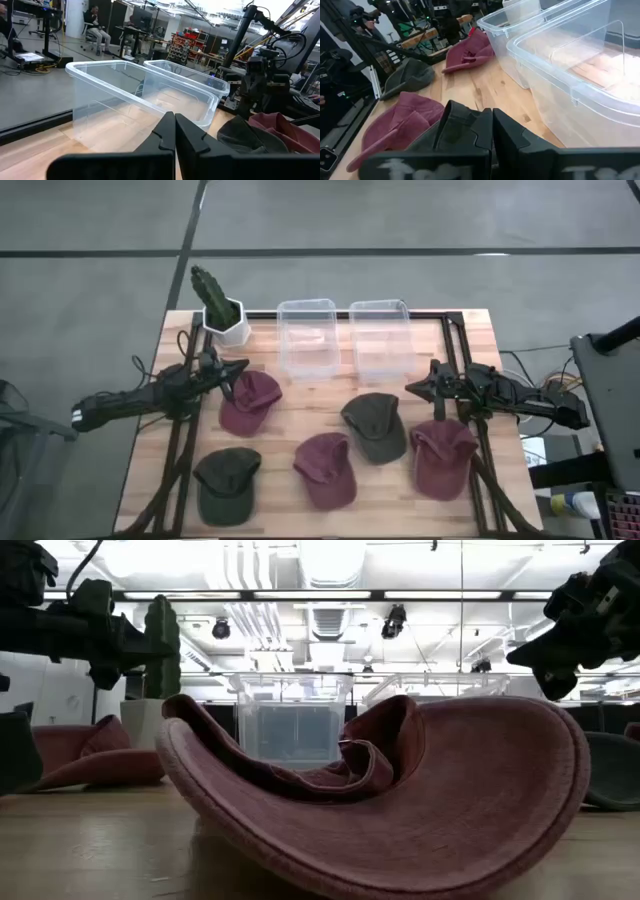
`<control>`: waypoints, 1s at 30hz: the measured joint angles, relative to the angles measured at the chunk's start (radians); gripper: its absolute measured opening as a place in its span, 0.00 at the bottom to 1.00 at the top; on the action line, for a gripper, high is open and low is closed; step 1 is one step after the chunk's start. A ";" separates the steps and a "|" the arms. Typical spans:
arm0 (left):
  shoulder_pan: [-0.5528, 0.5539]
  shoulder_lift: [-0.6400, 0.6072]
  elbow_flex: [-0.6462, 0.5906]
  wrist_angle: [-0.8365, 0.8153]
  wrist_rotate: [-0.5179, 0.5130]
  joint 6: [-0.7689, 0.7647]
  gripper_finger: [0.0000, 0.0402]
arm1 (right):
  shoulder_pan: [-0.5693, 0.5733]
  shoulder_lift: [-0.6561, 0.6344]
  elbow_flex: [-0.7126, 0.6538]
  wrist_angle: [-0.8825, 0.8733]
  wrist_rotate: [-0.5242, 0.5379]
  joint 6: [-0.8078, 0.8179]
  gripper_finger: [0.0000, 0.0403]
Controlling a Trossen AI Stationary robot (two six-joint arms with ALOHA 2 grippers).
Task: Pick & Place hat
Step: Put the right gray cap into the left transparent bin
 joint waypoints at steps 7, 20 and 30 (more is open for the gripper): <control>0.000 0.000 0.000 0.000 0.000 0.000 0.00 | 0.000 0.000 0.000 -0.001 0.013 -0.032 0.02; 0.000 0.000 0.000 0.000 0.000 -0.001 0.00 | 0.000 0.000 0.000 0.009 0.015 -0.108 0.02; 0.000 0.000 -0.001 0.000 0.000 -0.002 0.00 | 0.028 0.010 0.119 -0.034 -0.059 -0.181 0.02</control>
